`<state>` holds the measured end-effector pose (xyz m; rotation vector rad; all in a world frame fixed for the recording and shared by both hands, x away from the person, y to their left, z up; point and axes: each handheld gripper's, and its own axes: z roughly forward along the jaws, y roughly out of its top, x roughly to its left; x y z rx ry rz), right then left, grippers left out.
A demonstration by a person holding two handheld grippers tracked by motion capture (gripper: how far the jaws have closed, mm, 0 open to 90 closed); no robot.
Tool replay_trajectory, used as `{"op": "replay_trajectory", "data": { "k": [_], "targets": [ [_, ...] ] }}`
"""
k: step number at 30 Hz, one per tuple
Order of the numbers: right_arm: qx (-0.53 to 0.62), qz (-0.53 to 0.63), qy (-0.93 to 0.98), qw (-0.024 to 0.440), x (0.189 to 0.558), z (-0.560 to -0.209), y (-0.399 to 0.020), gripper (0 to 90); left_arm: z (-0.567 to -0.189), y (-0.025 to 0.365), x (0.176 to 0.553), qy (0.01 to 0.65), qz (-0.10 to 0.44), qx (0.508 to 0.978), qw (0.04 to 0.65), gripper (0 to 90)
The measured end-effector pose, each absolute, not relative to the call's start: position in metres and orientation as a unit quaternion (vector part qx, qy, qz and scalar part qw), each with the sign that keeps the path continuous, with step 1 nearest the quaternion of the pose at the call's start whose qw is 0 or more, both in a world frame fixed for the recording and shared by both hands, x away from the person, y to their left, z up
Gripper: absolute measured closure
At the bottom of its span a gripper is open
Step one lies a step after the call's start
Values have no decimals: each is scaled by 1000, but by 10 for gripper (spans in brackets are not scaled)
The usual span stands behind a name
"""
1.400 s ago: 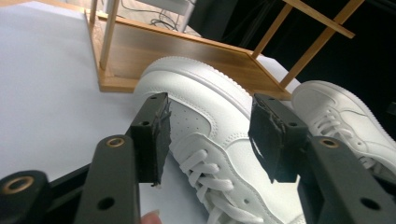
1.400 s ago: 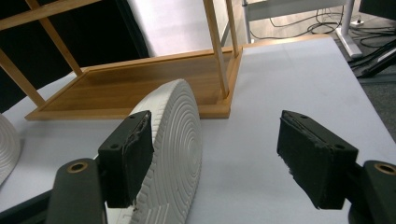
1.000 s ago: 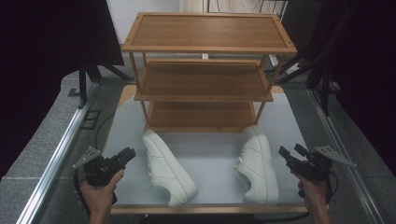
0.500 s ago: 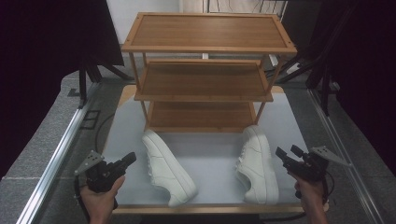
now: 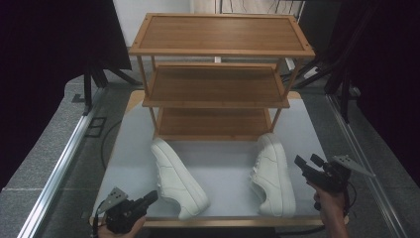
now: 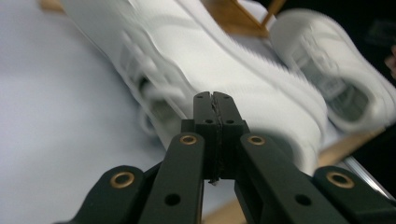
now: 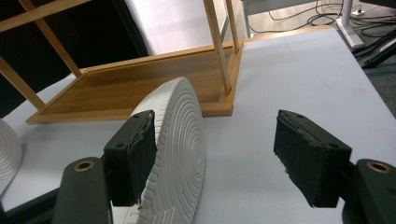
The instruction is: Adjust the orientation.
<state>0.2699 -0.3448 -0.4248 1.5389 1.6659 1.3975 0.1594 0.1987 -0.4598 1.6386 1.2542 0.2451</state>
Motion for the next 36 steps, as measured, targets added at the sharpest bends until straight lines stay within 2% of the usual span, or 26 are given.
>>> {"op": "replay_trajectory", "data": {
  "k": [6,11,25,36],
  "targets": [
    [562,503,614,234,274,-428,-340,294,-475,179,160,514,76,702,487,900],
    [564,502,614,233,274,-429,-339,297,-472,168,170,504,72,714,480,900],
    [568,505,606,236,268,-426,-344,296,-464,157,185,494,67,722,481,896],
    [571,509,599,236,269,-425,-348,295,-451,138,215,480,63,722,495,889]
  ]
}}
